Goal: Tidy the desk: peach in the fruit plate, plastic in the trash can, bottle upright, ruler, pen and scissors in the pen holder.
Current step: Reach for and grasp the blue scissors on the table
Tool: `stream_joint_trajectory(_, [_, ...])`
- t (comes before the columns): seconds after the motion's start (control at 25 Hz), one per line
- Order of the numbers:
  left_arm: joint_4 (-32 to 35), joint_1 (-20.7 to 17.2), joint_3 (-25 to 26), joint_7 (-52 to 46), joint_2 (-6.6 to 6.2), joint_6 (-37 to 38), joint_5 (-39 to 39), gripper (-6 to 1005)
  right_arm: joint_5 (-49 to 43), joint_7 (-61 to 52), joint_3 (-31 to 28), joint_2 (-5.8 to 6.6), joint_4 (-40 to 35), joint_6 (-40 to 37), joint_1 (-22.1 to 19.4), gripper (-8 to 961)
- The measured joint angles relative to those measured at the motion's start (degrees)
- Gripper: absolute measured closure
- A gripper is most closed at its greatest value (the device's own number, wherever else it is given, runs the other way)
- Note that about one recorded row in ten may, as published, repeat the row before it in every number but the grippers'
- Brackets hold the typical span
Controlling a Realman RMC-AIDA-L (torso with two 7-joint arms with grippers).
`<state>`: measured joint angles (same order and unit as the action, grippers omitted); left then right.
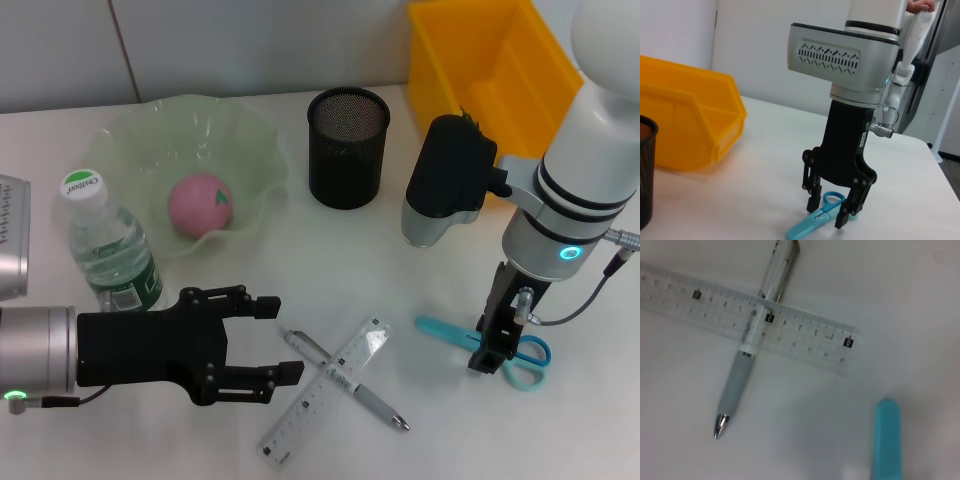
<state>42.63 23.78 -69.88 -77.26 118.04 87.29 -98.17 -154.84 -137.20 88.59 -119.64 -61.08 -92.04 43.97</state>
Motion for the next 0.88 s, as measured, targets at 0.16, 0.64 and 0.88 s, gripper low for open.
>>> stream_joint_trajectory(0.16, [0.00,-0.03,0.01,0.00,0.00,0.04,0.00,185,0.00,0.00,0.20,0.00,0.00,0.02,-0.02,466])
stream_joint_trajectory(0.64, [-0.01,-0.05,0.01,0.00,0.00,0.16,0.00,185,-0.02,-0.04,0.83,0.02,0.56,0.47,-0.12,482])
stream_joint_trajectory(0.88, [-0.01,-0.13,0.01,0.00,0.00,0.14,0.00,185,-0.03,-0.34,0.80,0.10,0.29,0.57,-0.11,512])
